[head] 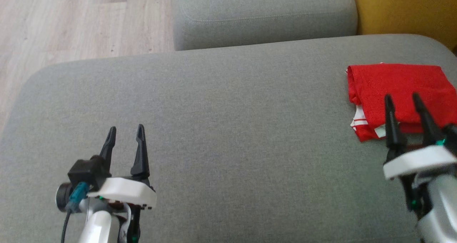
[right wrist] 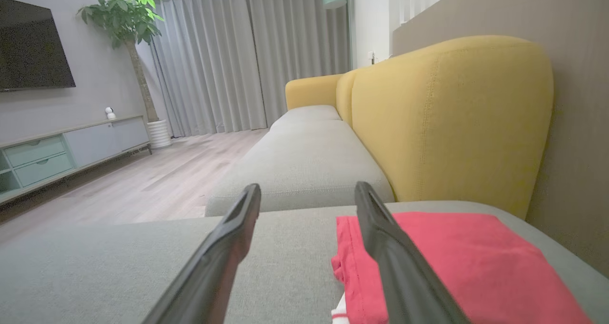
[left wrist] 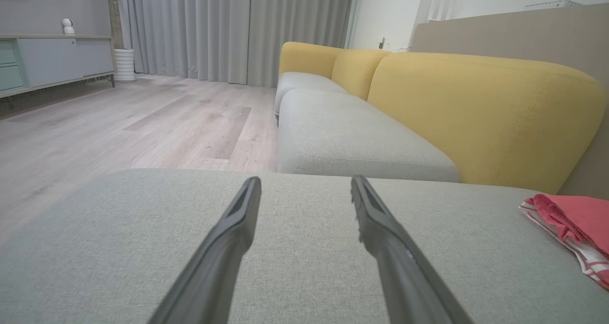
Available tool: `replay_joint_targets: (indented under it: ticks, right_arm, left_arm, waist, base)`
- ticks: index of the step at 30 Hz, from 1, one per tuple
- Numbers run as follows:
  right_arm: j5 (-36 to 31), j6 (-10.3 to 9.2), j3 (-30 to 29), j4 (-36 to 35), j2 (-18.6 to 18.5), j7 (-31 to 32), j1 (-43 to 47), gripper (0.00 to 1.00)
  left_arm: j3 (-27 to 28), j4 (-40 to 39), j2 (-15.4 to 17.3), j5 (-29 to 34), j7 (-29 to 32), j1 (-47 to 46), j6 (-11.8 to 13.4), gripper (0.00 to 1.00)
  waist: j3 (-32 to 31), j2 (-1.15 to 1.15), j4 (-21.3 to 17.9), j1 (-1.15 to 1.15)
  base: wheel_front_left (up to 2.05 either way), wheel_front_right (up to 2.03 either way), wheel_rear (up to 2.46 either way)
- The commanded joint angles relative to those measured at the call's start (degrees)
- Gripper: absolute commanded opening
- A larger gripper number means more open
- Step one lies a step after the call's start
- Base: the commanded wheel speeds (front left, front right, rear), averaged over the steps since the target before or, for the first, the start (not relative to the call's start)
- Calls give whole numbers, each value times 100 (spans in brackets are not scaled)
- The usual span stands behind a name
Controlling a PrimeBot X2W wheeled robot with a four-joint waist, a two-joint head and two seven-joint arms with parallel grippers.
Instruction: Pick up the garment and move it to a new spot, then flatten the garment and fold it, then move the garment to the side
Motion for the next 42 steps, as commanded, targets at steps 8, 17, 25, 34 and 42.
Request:
replay_joint_targets:
  ticks: [8,17,25,34,42]
  right_arm:
    - [-427,39,-231,-782,396,-61,557,100]
    - [-563,39,-329,-935,637,-61,914,100]
    - [-522,39,-296,-883,619,-62,904,100]
    - [-521,-1,-349,-653,671,3,1084,0]
    - [-239,-4,-351,-361,739,107,1243,0]
  left_arm:
    - [178,6,37,2,-45,-92,9,100]
    - [194,119,37,42,-45,-57,42,100]
    - [242,125,37,70,-45,-83,53,100]
    - [98,366,-1,63,5,96,40,0]
    - [164,691,-13,-243,136,245,5,0]
  waist:
    - [-43,0,67,0]
    - [-44,0,108,0]
    - [-31,0,123,0]
    - [-15,0,122,0]
    - [-5,0,119,0]
  base:
    - [0,0,0]
    - [0,0,0]
    - [0,0,0]
    - [0,0,0]
    - [0,0,0]
